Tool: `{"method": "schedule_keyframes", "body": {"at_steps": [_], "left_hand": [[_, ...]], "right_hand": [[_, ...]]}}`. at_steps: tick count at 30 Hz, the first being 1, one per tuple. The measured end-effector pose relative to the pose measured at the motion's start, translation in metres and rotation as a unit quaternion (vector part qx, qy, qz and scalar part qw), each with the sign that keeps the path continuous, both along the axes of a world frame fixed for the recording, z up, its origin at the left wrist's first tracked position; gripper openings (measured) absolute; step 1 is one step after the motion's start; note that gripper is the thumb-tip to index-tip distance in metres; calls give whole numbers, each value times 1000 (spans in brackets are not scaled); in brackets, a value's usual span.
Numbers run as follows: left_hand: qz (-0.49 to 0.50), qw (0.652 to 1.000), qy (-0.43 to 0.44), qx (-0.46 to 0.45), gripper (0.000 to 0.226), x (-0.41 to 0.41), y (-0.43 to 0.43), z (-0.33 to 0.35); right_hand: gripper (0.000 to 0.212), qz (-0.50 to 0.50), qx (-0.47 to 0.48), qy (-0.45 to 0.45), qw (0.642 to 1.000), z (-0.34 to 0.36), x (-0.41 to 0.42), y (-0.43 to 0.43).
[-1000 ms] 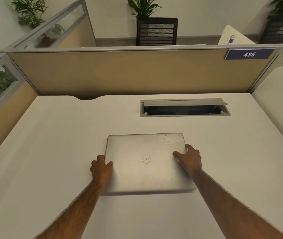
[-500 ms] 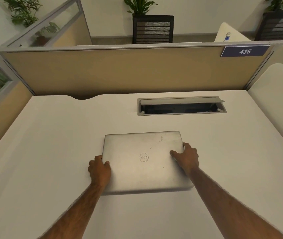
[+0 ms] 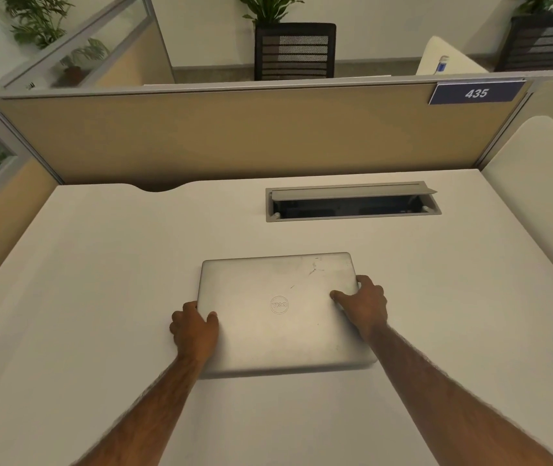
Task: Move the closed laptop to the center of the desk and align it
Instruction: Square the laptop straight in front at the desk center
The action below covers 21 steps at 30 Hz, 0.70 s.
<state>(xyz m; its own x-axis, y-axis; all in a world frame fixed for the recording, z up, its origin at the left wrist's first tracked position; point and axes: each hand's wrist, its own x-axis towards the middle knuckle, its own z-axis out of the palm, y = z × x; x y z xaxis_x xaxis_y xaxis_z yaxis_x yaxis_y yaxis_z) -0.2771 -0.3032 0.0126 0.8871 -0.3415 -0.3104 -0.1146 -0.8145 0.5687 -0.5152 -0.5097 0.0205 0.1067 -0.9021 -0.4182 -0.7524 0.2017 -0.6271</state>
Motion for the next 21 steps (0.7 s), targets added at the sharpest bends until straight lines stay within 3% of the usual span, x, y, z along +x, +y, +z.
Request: {"method": "schedule_keyframes", "body": {"at_steps": [12, 17, 21], "left_hand": [[-29, 999, 6, 24, 56, -1, 1, 5], [-82, 992, -58, 77, 50, -10, 0, 9], [-177, 969, -154, 74, 71, -22, -2, 1]], "right_hand": [[75, 17, -12, 19, 1000, -4, -1, -1], [69, 52, -60, 73, 994, -6, -1, 14], [75, 93, -164, 135, 973, -8, 12, 43]]}}
